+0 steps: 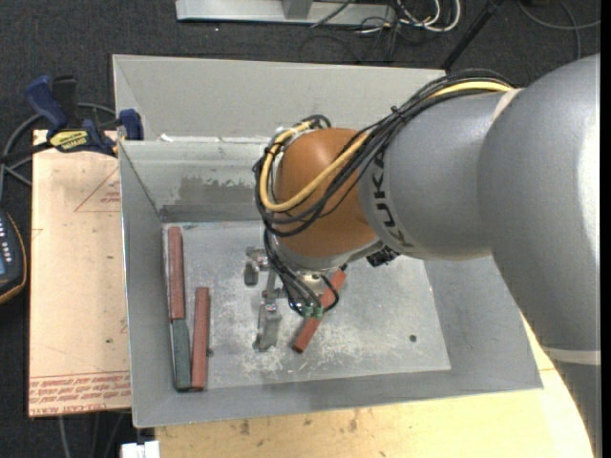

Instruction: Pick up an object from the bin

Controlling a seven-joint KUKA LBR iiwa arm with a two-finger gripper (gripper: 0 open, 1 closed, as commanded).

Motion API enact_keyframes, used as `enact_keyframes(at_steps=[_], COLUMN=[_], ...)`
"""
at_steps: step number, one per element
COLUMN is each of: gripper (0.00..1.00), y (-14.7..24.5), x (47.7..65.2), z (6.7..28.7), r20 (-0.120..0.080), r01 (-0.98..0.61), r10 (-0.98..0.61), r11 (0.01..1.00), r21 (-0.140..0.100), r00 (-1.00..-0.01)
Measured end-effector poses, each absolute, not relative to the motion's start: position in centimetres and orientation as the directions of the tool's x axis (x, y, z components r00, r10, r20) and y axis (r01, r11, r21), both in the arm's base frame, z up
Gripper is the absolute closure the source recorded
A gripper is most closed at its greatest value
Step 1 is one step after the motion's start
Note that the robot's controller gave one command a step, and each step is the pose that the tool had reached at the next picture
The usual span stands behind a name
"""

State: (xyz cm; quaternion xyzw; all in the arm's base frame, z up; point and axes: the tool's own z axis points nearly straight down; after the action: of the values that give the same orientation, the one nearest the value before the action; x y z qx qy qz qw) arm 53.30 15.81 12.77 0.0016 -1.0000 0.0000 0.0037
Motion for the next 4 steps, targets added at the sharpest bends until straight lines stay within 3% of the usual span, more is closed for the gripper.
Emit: enact_keyframes(at_steps=[1,2,3,4], gripper=[0.0,0.0,0.0,0.0], y=[17.6,10.6,2.4,-0.3], x=[47.9,55.6,50.9,49.5], z=[18.3,6.6,10.5,7.0], r20=[0.0,0.001,0.002,-0.006], r01=[-0.116,-0.088,-0.144,-0.022], r10=[-0.116,-0.088,-0.144,-0.022], r11=[0.993,0.996,0.99,1.0], r21=[0.002,-0.002,-0.002,0.001], r00=[-0.993,-0.996,-0.99,-1.0])
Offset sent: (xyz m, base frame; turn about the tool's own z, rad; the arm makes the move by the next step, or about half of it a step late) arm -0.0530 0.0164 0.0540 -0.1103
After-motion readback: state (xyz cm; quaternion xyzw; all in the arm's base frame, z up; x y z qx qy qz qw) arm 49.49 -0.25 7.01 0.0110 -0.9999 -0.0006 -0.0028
